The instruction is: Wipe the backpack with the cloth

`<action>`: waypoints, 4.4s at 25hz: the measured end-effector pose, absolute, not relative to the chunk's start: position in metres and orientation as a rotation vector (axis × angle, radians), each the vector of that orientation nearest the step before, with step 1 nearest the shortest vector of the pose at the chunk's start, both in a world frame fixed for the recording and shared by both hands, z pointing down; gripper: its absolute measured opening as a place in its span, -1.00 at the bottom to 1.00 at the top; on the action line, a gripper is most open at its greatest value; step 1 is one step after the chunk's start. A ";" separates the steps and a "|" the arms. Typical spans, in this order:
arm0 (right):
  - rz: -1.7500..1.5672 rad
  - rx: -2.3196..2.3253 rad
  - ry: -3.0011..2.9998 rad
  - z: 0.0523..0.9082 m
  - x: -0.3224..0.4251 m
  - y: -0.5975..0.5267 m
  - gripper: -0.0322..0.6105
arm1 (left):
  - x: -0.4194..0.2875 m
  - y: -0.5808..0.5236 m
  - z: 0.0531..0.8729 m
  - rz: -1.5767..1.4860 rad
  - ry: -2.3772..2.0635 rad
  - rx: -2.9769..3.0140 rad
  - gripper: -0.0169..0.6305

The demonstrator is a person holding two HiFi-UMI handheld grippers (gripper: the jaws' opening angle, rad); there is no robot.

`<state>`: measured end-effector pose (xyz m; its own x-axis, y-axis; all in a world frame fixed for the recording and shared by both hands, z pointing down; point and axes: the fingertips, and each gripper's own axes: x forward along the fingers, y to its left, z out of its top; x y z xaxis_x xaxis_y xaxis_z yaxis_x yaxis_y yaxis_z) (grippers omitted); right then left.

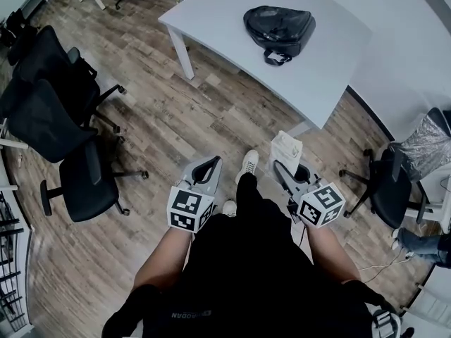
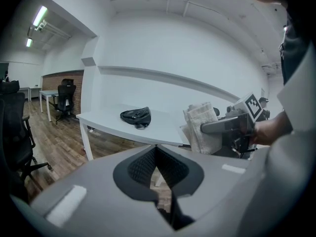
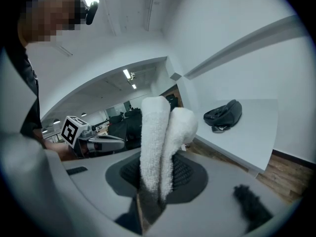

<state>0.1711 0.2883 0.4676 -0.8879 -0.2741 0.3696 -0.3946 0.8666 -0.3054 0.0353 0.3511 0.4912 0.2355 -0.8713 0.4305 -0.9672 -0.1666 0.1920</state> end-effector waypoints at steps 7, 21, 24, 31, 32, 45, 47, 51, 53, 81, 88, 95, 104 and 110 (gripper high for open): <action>0.605 0.511 -2.720 0.481 0.159 0.247 -0.63 | 0.027 0.318 0.500 0.330 -1.668 2.076 -0.93; 0.707 0.523 -2.688 0.501 0.124 0.148 -0.63 | -0.001 0.217 0.519 0.359 -1.607 2.039 -0.93; 0.719 0.518 -2.679 0.503 0.116 0.125 -0.63 | -0.008 0.187 0.513 0.351 -1.601 2.050 -0.93; 0.678 0.587 -2.727 0.478 0.115 0.047 -0.63 | -0.013 0.107 0.491 0.337 -1.604 2.107 -0.93; 0.675 0.598 -2.735 0.474 0.116 0.038 -0.63 | -0.012 0.097 0.489 0.341 -1.603 2.116 -0.93; 0.644 0.626 -2.793 0.463 0.121 -0.027 -0.63 | -0.014 0.023 0.451 0.374 -1.655 2.207 -0.93; 0.641 0.632 -2.794 0.463 0.121 -0.029 -0.63 | -0.013 0.026 0.456 0.392 -1.642 2.206 -0.93; 0.645 0.661 -2.793 0.464 0.118 -0.036 -0.63 | -0.018 0.023 0.467 0.413 -1.616 2.200 -0.93; 0.653 0.689 -2.783 0.466 0.115 -0.041 -0.63 | -0.023 0.015 0.470 0.408 -1.597 2.206 -0.93; 0.520 1.439 -2.585 0.431 0.031 -0.137 -0.63 | -0.160 -0.134 0.452 0.438 -1.166 2.599 -0.93; 0.450 1.547 -2.495 0.431 0.029 -0.135 -0.63 | -0.159 -0.140 0.464 0.473 -1.025 2.652 -0.93; 0.372 1.585 -2.434 0.432 0.060 -0.155 -0.63 | -0.133 -0.156 0.462 0.475 -0.988 2.678 -0.93; 0.307 1.560 -2.406 0.439 0.131 -0.224 -0.63 | -0.090 -0.183 0.467 0.445 -1.079 2.591 -0.93; 0.300 1.498 -2.429 0.454 0.164 -0.281 -0.63 | -0.067 -0.203 0.473 0.418 -1.176 2.493 -0.93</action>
<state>0.1640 -0.2815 0.4537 -0.4283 -0.8392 0.3351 -0.8956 0.4436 -0.0335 -0.0673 -0.2030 0.4731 0.6118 -0.6791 0.4057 -0.7828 -0.5933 0.1873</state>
